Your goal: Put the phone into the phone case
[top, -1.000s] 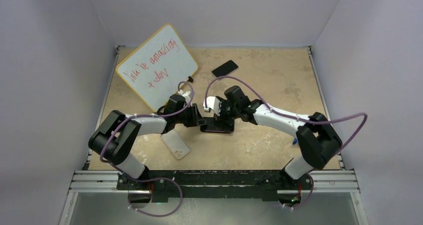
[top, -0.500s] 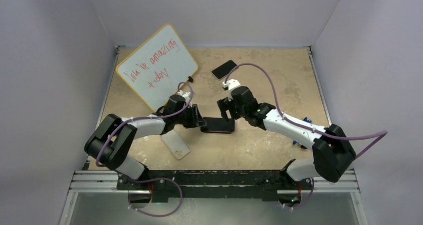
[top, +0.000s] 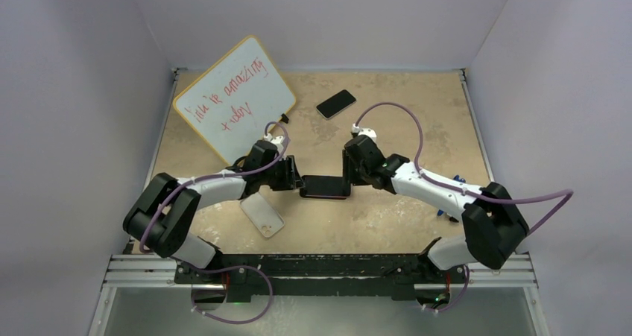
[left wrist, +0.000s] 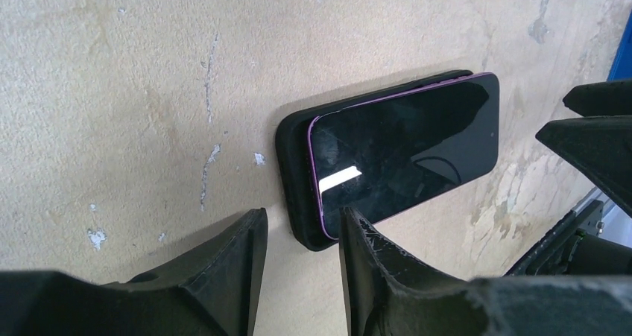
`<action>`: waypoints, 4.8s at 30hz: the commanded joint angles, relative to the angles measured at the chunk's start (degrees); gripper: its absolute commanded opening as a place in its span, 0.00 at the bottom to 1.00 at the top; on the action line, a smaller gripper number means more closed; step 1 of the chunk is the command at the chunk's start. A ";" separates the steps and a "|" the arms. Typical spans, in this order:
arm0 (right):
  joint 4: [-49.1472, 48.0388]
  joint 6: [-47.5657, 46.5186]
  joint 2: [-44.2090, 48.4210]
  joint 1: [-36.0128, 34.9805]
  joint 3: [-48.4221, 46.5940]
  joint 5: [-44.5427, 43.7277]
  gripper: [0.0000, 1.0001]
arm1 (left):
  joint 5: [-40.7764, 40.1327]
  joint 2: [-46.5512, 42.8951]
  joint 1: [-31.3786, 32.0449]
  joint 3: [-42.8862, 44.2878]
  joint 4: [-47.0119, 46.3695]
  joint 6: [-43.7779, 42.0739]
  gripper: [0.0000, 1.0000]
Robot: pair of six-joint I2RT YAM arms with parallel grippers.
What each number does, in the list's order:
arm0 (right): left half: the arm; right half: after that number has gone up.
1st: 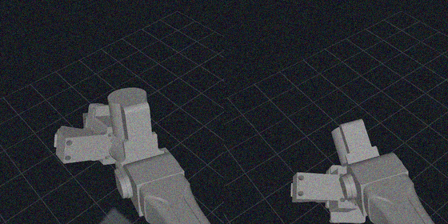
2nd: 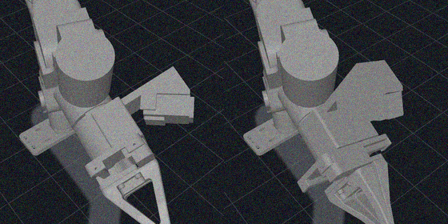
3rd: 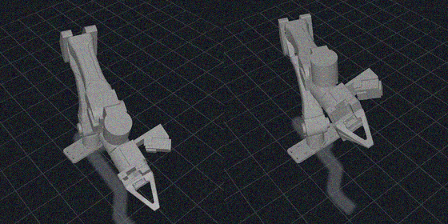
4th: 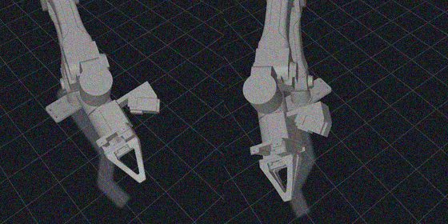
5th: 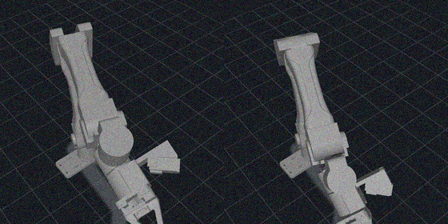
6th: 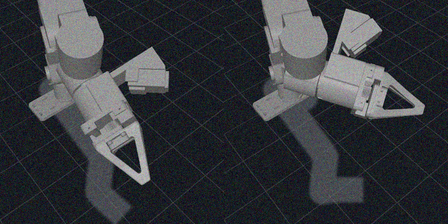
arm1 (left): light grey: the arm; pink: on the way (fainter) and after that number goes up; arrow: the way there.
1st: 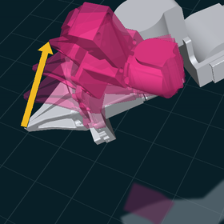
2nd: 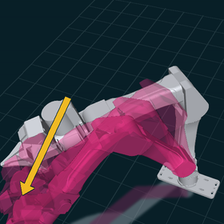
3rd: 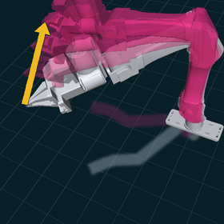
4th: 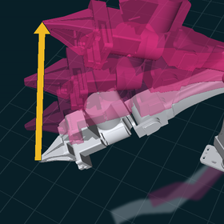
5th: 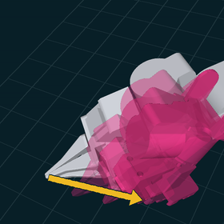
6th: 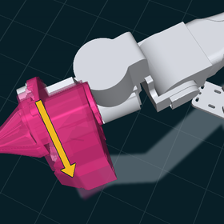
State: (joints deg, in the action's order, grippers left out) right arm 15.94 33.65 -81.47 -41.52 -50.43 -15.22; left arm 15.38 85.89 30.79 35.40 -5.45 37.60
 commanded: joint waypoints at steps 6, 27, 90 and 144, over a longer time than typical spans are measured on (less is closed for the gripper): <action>-3.24 6.56 -2.64 -0.06 2.18 1.82 0.44 | 2.44 2.74 0.10 1.37 -3.24 -1.13 0.40; -5.24 8.39 -5.83 -0.06 2.51 2.40 0.41 | 5.48 3.40 0.15 0.84 -5.19 -0.25 0.37; -14.52 6.25 -0.94 1.08 4.18 17.28 0.81 | -9.91 -7.50 6.40 4.63 9.14 2.93 0.47; -42.11 15.18 -16.90 12.51 3.81 40.81 0.90 | 11.61 -2.89 6.44 -1.21 -3.15 9.93 0.34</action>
State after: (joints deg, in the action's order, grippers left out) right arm -22.59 50.48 -100.79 -31.79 -47.53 19.07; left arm 26.70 85.52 37.54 31.92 -11.09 48.45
